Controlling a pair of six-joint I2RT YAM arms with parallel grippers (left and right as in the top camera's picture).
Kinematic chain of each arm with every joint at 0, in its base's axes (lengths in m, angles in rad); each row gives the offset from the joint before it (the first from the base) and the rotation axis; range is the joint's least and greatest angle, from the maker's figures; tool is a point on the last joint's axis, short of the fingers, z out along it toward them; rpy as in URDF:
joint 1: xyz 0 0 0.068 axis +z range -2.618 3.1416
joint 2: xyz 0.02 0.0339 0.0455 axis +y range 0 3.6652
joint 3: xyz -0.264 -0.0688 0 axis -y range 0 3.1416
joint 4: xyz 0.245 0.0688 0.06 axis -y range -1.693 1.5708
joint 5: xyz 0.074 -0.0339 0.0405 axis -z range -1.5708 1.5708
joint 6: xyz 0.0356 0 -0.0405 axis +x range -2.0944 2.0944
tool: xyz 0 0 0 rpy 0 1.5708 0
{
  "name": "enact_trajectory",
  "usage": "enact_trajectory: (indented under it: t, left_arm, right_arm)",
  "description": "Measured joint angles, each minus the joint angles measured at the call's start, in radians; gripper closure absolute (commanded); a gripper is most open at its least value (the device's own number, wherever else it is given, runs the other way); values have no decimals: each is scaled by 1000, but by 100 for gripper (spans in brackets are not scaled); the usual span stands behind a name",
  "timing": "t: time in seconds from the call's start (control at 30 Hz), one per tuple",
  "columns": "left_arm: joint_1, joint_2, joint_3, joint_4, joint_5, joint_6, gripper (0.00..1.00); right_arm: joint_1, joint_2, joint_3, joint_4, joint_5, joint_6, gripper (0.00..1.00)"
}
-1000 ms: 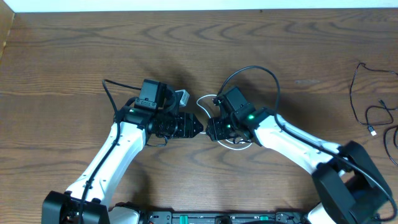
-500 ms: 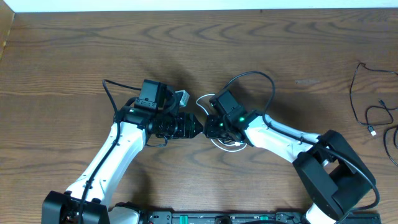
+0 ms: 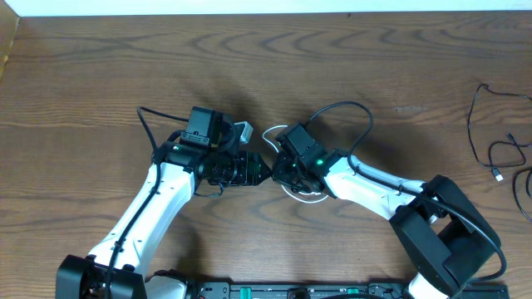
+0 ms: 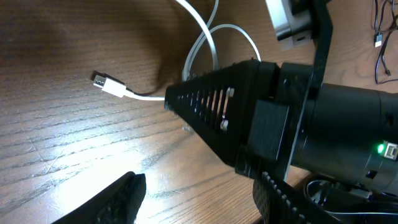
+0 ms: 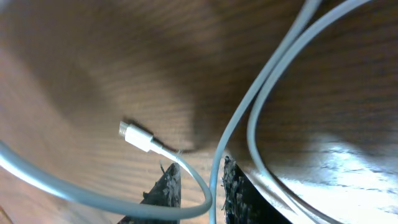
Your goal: Untangle cables
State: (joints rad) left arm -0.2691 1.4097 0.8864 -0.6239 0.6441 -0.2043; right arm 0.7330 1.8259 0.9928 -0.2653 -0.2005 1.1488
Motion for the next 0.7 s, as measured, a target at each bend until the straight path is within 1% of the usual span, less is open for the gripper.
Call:
enact_trajectory:
  t: [0.03,0.07,0.2,0.23,0.5,0.6,0.7]
  left_arm:
    - [0,0,0,0,0,0,39]
    - [0,0,0,0,0,0,39]
    - [0,0,0,0,0,0,39]
    - [0,0,0,0,0,0,39]
    - [0,0,0,-1,0,0,39]
    - [0,0,0,-1,0,0,39]
    - [0,0,0,-1,0,0,39]
  right_arm:
    - [0,0,0,0,15,16,80]
    - [0,0,0,0,26,27,82]
    - [0,0,0,1,80,55,97]
    - [0,0,0,0,93,65,99]
    - [0,0,0,5,132,66,99]
    - [0,0,0,39,139,-1,99]
    - [-6,0,0,68,143,-106,99]
